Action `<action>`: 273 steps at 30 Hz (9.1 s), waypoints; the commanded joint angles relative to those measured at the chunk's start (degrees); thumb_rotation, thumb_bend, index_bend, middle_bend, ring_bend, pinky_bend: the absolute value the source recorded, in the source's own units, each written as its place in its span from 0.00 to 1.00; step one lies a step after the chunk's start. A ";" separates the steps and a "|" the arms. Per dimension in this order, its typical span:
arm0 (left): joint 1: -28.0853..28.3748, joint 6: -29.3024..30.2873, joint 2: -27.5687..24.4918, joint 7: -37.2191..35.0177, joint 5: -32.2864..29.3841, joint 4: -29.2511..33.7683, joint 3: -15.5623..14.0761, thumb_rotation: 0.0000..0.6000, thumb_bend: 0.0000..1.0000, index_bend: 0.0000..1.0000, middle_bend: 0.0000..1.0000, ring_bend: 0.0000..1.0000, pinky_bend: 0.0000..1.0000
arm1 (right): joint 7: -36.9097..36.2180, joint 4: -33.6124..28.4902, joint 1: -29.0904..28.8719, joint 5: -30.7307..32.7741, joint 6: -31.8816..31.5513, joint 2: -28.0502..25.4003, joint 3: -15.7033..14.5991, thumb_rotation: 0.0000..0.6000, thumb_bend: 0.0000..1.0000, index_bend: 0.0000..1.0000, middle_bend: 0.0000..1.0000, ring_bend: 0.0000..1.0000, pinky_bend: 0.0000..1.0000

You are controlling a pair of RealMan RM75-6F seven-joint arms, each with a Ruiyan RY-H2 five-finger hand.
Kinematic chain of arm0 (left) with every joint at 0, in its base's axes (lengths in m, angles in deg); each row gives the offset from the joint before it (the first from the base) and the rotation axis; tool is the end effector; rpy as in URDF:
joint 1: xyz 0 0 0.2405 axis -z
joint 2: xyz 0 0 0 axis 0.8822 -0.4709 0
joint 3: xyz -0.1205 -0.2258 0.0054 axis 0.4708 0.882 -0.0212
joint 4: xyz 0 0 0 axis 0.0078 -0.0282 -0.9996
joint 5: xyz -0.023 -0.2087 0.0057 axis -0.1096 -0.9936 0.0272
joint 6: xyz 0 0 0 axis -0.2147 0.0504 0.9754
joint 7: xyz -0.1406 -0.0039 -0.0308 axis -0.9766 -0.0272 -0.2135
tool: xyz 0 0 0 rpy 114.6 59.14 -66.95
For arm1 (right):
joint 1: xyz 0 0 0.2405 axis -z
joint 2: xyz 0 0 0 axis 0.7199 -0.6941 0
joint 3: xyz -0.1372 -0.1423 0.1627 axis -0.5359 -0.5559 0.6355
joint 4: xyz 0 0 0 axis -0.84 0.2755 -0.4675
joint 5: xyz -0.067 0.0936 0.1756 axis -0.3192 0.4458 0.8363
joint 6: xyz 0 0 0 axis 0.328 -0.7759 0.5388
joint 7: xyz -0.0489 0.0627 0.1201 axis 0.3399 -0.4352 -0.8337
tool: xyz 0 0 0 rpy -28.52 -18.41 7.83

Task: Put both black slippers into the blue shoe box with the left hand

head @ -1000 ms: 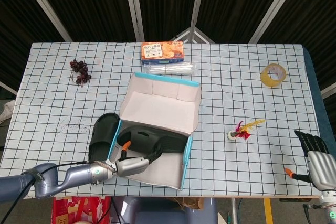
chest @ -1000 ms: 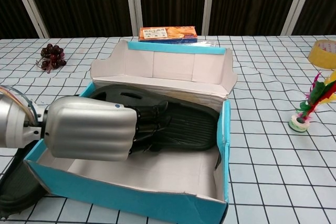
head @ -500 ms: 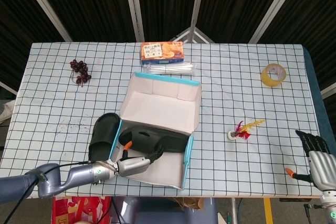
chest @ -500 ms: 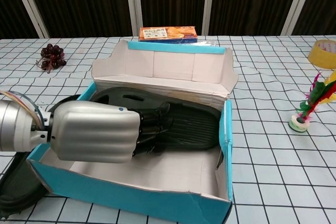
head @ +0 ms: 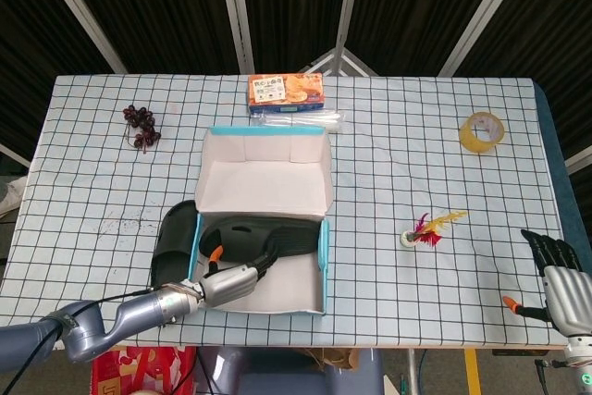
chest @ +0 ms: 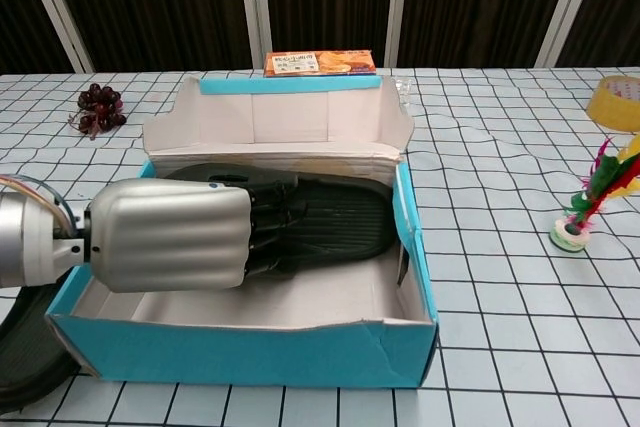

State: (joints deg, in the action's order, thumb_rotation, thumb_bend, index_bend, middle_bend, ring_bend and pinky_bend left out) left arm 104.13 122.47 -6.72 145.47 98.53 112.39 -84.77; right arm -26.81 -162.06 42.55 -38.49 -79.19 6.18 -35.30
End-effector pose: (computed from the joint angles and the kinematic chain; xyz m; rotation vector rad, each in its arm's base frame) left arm -0.1205 0.2564 -0.0394 -2.1570 1.1678 -0.3976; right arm -0.3210 -0.1670 0.1753 1.3325 -1.1137 0.8103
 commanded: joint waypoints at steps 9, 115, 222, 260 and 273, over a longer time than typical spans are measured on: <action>-0.05 -1.31 2.16 4.71 -3.89 0.76 3.42 1.00 0.49 0.41 0.51 0.12 0.17 | -0.65 0.11 -0.04 -0.53 0.27 -0.23 -0.26 1.00 0.16 0.05 0.11 0.08 0.04; 4.05 -2.64 -26.37 -47.06 -75.01 19.34 1.45 0.95 0.16 0.11 0.19 0.00 0.07 | 0.15 -1.12 -0.36 0.50 1.97 -1.15 -0.70 1.00 0.16 0.05 0.11 0.08 0.04; 19.48 9.74 -8.80 -20.45 -1.10 16.10 -1.86 1.00 0.48 0.47 0.56 0.08 0.05 | -1.46 -1.33 -0.50 1.81 3.27 -2.11 -0.75 1.00 0.16 0.05 0.11 0.10 0.04; 19.11 3.92 -2.33 -25.75 1.39 8.50 -2.81 1.00 0.48 0.46 0.55 0.08 0.05 | -2.14 -1.06 -0.40 1.89 3.50 -2.36 -0.78 1.00 0.16 0.06 0.11 0.10 0.04; 18.99 2.02 -0.65 -29.53 2.01 5.88 -5.38 1.00 0.48 0.45 0.54 0.08 0.08 | -1.71 -1.30 -0.58 2.67 4.17 -2.45 -0.72 1.00 0.16 0.06 0.11 0.10 0.04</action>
State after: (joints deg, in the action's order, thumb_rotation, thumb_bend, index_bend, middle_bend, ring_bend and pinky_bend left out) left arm 123.06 124.79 -7.73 116.43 100.45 118.74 -89.79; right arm -28.55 -163.34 41.99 -35.85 -75.04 3.74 -36.03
